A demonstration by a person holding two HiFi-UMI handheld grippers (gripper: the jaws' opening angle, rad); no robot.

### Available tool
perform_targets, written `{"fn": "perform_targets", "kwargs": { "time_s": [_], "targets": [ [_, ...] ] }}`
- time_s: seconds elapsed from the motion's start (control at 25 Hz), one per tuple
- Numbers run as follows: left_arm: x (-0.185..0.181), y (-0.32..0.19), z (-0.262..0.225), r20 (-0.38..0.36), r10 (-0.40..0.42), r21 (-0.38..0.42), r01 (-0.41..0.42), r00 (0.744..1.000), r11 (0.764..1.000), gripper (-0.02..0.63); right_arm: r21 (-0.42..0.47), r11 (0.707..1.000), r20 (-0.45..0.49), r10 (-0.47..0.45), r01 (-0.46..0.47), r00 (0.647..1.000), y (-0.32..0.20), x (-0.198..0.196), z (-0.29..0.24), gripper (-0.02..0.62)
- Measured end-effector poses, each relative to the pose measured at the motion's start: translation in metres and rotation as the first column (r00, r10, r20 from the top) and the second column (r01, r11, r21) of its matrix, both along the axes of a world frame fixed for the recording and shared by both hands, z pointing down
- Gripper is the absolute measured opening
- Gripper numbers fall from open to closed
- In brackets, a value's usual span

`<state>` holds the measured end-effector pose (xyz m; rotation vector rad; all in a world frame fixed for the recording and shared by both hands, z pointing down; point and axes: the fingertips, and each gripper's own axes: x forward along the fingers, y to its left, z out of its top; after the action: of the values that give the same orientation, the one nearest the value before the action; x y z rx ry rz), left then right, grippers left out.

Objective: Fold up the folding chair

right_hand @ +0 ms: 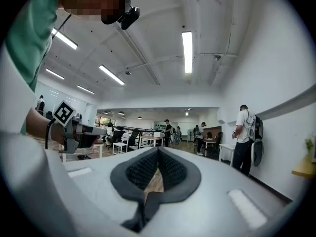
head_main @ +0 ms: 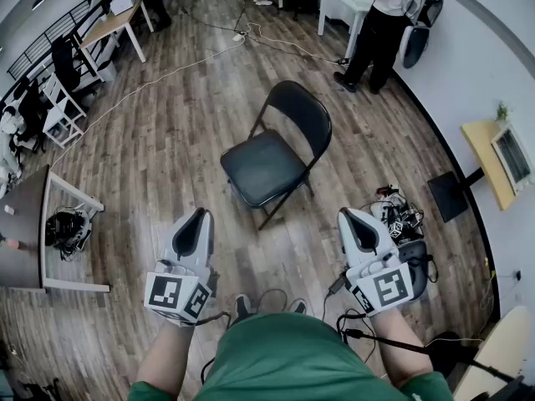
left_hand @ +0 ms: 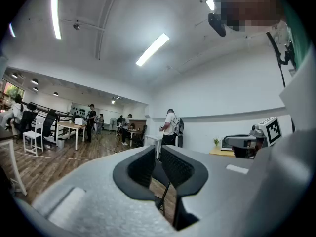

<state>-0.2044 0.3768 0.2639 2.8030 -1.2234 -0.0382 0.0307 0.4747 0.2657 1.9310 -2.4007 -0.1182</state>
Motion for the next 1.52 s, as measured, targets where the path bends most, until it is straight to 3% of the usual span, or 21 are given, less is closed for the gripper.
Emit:
{"fn": "perform_targets", "kwargs": {
  "time_s": [0.36, 0.56, 0.76, 1.04, 1.32, 1.52],
  "targets": [
    [0.021, 0.032, 0.009, -0.002, -0.023, -0.014, 0.023, 1.0, 1.0, 0.046, 0.007, 0.999, 0.03, -0.041, 0.041, 0.999, 0.03, 0.021, 0.008, 0.003],
    [0.03, 0.043, 0.025, 0.011, -0.047, -0.052, 0.047, 0.999, 0.998, 0.046, -0.022, 0.996, 0.082, -0.081, 0.083, 0.993, 0.036, 0.037, 0.02, 0.003],
    [0.033, 0.022, 0.05, 0.012, -0.049, -0.132, 0.05, 0.999, 0.99, 0.047, -0.079, 0.995, 0.122, -0.044, 0.054, 0.992, 0.024, 0.053, 0.038, 0.003],
    [0.041, -0.051, 0.089, 0.0, 0.011, -0.22, -0.011, 1.0, 0.975, 0.048, -0.158, 0.986, 0.102, 0.074, -0.057, 0.992, -0.033, 0.07, 0.061, 0.003],
    [0.03, -0.186, 0.11, -0.021, 0.042, -0.267, -0.046, 0.999, 0.963, 0.048, -0.213, 0.961, 0.047, 0.19, -0.176, 0.981, -0.13, 0.081, 0.062, 0.003],
    [0.011, -0.266, 0.129, -0.033, 0.065, -0.332, -0.073, 0.997, 0.941, 0.048, -0.228, 0.947, 0.021, 0.235, -0.225, 0.972, -0.203, 0.072, 0.059, 0.003]
  ]
}}
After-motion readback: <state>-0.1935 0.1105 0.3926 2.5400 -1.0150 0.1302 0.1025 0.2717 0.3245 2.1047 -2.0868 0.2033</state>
